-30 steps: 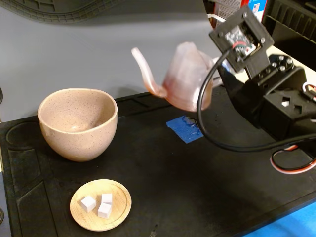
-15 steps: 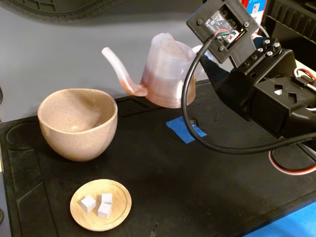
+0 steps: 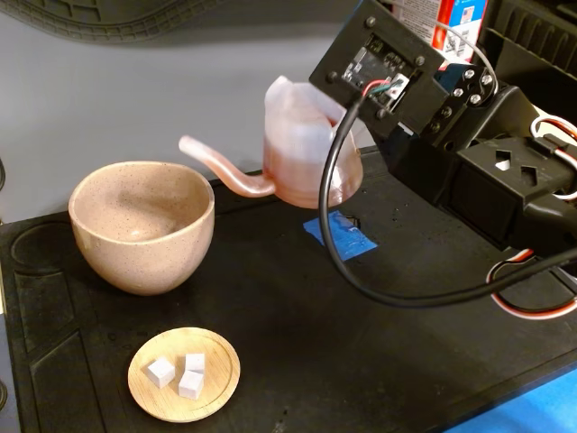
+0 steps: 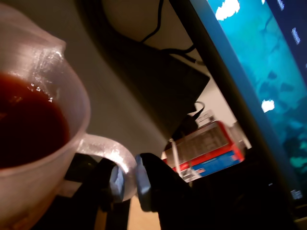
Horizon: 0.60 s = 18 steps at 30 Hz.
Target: Pick up a kettle and pour liquid into a cup.
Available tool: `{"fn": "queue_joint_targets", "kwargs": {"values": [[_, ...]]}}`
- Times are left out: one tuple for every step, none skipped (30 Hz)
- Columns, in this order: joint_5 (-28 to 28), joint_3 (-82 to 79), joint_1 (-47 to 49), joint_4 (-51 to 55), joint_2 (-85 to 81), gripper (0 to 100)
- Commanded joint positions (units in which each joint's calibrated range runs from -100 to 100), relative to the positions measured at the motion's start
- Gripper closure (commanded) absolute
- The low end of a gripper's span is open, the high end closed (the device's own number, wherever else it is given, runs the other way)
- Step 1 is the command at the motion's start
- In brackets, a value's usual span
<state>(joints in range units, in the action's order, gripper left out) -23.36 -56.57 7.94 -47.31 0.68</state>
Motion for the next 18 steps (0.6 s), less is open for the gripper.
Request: {"fn": "queue_joint_targets", "kwargs": {"values": [[2.13,3.76,0.09,-0.21,-3.84,99],[2.13,4.03,0.62,-0.21,-3.84,99],[2.19,5.67,1.15,-0.21,-3.76,99],[2.24,7.30,1.38,-0.21,-3.24,99],[3.03,7.75,1.46,-0.21,-3.16,99],[4.44,7.93,1.46,-0.21,-3.16,99],[4.86,7.93,1.46,-0.21,-3.16,99],[4.92,7.93,1.46,-0.21,-3.16,99],[5.86,7.93,1.46,-0.21,-3.33,99],[7.59,7.93,1.46,-0.21,-3.50,99],[8.17,7.93,1.53,-0.21,-3.42,99],[8.85,7.93,1.53,-0.21,-3.42,99],[12.00,7.93,1.76,-0.21,-3.67,99],[12.00,7.93,2.22,-0.21,-3.76,99],[12.05,7.93,2.30,-0.21,-3.42,99],[12.11,7.93,2.22,-0.21,-3.42,99],[13.79,7.93,2.22,-0.21,-3.42,99],[15.67,7.93,2.37,-0.21,-3.59,99]]}}
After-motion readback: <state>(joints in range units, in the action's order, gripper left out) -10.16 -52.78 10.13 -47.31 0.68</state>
